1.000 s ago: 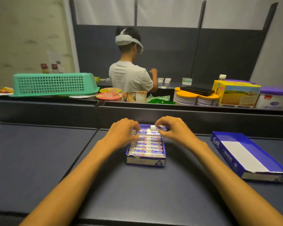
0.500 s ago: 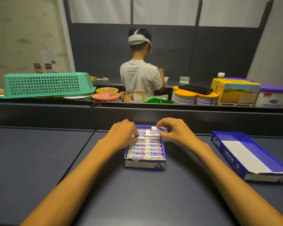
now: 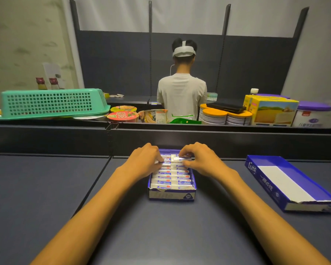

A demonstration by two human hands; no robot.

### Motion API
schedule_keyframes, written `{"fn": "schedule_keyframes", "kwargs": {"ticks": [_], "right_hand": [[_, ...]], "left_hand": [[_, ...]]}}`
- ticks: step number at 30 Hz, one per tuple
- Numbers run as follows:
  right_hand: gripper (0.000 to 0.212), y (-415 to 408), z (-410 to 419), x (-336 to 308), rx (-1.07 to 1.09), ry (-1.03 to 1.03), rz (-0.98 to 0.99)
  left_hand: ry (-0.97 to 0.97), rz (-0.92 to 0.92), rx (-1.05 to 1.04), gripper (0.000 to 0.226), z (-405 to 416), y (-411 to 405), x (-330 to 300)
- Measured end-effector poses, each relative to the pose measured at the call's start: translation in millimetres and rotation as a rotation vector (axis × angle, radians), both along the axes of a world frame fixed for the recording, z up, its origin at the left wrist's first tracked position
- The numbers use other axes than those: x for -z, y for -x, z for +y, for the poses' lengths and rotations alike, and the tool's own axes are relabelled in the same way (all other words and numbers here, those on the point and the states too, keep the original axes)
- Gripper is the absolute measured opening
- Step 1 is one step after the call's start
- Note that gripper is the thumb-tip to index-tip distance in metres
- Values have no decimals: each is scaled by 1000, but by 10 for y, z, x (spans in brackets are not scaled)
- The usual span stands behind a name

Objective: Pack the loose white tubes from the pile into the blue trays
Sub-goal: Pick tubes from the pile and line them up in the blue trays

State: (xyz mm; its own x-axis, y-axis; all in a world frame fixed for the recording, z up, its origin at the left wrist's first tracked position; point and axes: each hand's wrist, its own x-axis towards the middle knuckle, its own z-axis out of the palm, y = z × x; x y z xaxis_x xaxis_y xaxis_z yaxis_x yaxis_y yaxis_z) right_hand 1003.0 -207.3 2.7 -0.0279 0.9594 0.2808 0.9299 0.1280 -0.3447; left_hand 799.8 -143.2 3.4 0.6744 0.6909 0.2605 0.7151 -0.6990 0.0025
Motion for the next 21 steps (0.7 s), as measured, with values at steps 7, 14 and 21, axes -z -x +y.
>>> {"fn": "schedule_keyframes", "kwargs": {"ticks": [7, 14, 21], "right_hand": [[27, 69, 90, 35, -15, 28, -81], [27, 68, 110, 60, 7, 45, -117], [32, 87, 72, 18, -34, 58, -146]], "left_hand": [[-4, -76, -25, 41, -8, 39, -14], [35, -141, -24, 47, 5, 111, -15], [33, -144, -27, 45, -11, 107, -37]]}}
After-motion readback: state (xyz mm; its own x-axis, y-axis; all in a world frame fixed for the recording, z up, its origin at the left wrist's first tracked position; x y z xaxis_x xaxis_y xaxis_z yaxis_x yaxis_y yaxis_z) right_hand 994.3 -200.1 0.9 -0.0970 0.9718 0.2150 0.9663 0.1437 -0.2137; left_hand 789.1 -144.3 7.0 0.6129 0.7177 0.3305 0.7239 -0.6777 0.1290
